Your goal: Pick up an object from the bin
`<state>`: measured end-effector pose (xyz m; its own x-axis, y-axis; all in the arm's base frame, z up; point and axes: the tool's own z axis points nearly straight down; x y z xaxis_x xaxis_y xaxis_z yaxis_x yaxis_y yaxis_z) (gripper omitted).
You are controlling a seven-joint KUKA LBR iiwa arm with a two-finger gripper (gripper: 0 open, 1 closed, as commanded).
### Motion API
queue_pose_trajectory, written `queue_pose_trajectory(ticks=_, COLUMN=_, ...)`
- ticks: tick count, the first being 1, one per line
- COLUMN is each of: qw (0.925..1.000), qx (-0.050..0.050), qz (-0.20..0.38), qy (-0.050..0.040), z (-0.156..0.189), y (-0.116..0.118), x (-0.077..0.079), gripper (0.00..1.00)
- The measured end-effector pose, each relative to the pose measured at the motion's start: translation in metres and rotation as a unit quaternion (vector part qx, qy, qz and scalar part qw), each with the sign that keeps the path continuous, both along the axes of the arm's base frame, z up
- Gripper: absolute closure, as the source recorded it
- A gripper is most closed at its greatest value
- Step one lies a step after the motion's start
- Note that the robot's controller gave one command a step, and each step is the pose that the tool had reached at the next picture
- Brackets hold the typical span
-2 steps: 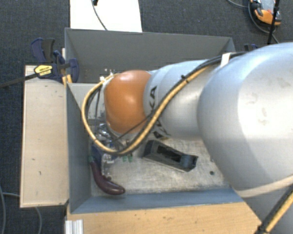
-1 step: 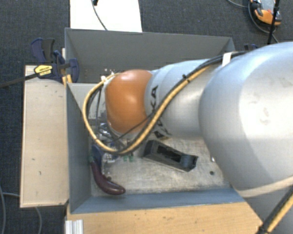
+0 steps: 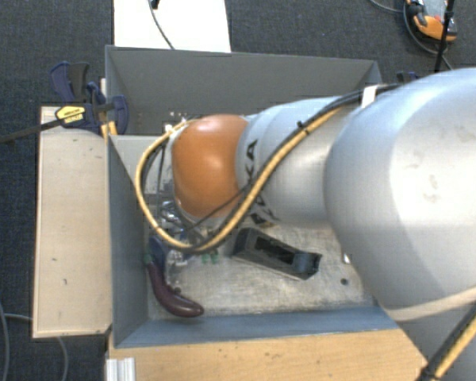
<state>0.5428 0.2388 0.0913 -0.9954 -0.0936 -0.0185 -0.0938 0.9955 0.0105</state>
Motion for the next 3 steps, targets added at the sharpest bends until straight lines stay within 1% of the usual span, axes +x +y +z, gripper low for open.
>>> queue_pose_trajectory(ticks=1, qw=0.9999, qx=-0.006, qz=0.01, qy=0.0096, z=0.038, y=-0.001, x=-0.002, gripper=1.0)
queue_pose_trajectory(ticks=2, qw=0.9998, qx=-0.007, qz=0.015, qy=0.0096, z=0.105, y=-0.004, x=-0.008, gripper=1.0)
queue_pose_trajectory(ticks=3, qw=0.9998, qx=-0.005, qz=0.017, qy=0.0064, z=0.141, y=-0.012, x=-0.003, gripper=1.0)
